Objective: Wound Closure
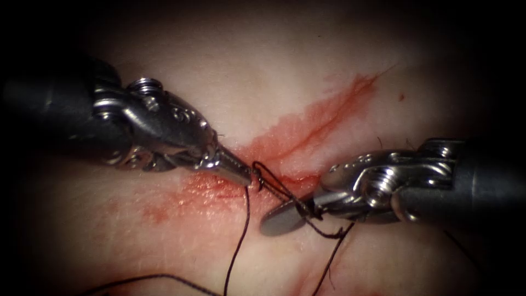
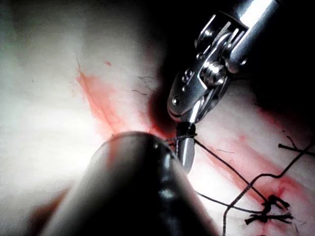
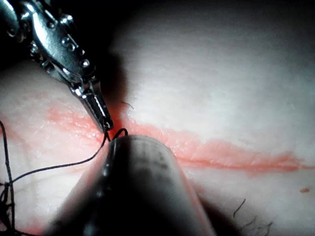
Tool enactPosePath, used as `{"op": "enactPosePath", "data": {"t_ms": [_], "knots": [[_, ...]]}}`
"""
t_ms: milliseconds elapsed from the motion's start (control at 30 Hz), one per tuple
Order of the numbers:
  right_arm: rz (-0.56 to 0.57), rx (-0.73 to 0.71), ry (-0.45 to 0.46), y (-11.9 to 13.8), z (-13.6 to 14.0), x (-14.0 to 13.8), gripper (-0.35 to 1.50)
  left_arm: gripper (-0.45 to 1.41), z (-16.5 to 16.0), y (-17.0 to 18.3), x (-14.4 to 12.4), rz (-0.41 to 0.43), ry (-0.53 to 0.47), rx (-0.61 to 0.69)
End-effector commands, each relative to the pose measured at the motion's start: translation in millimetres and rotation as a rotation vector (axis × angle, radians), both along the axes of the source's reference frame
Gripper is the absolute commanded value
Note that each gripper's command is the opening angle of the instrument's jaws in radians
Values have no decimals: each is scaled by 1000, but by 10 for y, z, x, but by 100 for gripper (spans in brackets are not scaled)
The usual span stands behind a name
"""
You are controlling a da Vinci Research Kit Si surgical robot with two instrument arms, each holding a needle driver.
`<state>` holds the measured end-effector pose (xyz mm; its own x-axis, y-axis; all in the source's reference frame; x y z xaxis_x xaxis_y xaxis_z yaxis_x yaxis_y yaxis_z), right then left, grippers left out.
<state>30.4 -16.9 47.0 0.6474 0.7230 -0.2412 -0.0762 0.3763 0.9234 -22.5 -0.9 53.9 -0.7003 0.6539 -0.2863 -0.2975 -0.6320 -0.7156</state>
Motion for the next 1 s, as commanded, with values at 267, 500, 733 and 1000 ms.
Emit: {"op": "enactPosePath", "data": {"t_ms": [267, 500, 733, 1000], "knots": [[-36, -66, 32, 14, -22, 9, -35, -45, 6, -2, -10, -6, 4, -4], [-165, -260, 3, 11, -15, 10, -35, -45, 4, -6, -16, -6, 5, 5], [-233, -317, -82, 3, -11, 8, -35, -45, -4, -1, -16, -10, -3, 15], [-299, -357, -95, 5, -26, 6, -10, -45, -1, -2, -15, -9, -3, 12]]}}
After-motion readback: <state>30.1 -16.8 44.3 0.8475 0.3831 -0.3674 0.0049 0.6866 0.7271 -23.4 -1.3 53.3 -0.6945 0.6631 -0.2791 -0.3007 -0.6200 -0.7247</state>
